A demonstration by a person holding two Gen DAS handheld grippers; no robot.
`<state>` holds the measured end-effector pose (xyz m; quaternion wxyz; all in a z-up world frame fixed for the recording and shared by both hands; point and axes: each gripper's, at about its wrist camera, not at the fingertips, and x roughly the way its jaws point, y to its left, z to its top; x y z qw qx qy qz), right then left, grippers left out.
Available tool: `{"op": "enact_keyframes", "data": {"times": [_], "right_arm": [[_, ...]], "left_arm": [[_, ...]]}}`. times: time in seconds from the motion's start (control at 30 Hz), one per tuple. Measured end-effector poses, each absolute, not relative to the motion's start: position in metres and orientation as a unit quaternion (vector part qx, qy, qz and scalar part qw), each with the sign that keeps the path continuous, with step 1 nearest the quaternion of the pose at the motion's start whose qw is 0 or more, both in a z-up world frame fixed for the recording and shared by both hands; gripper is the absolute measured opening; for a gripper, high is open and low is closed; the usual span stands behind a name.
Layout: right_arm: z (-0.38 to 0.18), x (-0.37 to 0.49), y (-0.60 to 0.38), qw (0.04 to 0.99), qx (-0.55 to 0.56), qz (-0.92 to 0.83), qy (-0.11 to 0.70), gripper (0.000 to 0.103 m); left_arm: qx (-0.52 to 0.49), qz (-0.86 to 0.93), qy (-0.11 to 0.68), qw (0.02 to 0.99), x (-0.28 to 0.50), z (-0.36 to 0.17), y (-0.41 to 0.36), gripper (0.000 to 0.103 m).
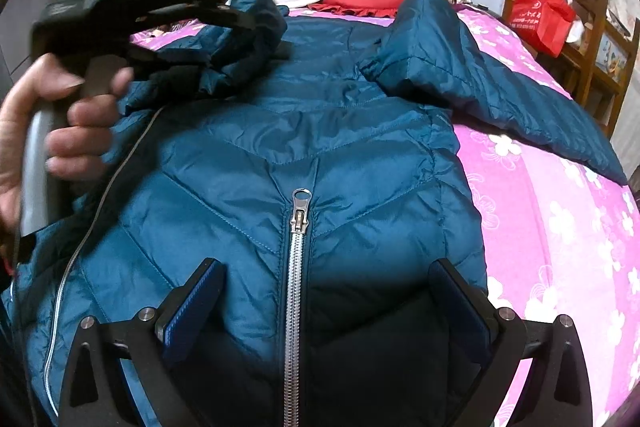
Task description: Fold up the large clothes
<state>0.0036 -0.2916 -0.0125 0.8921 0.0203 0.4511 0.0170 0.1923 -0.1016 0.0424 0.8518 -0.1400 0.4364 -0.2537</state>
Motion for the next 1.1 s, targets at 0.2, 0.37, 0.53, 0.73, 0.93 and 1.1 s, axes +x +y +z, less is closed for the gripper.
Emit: {"op": "enact_keyframes", "data": {"times": [0.2,0.37,0.53,0.73,0.93,1.1], "right_arm": [[-0.009,0.001,-0.291,0.897,0.029,0.011,0.442,0.102],[0.007,-0.002,-0.293,0.915,0.061,0.012,0.398,0.102],[0.019,0.003,-0.286,0.929,0.086,0.02,0.36,0.102],[0.043,0.074,-0.256,0.937,0.08,0.063,0.333,0.102],[0.041,0.169,-0.219,0.917,0.148,0.136,0.344,0.102],[-0.005,0.207,-0.237,0.884,0.167,0.129,0.418,0.099]], "left_arm": [[-0.148,-0.186,0.418,0.877,0.178,0.037,-0.019,0.068],[-0.171,-0.084,0.414,0.89,0.187,0.019,0.049,0.068],[-0.218,-0.02,0.412,0.885,0.198,0.004,0.098,0.068],[-0.213,0.023,0.408,0.888,0.2,0.017,0.111,0.068],[-0.201,0.058,0.376,0.903,0.197,0.031,0.131,0.068],[-0.238,0.084,0.436,0.864,0.211,-0.002,0.148,0.068]]}}
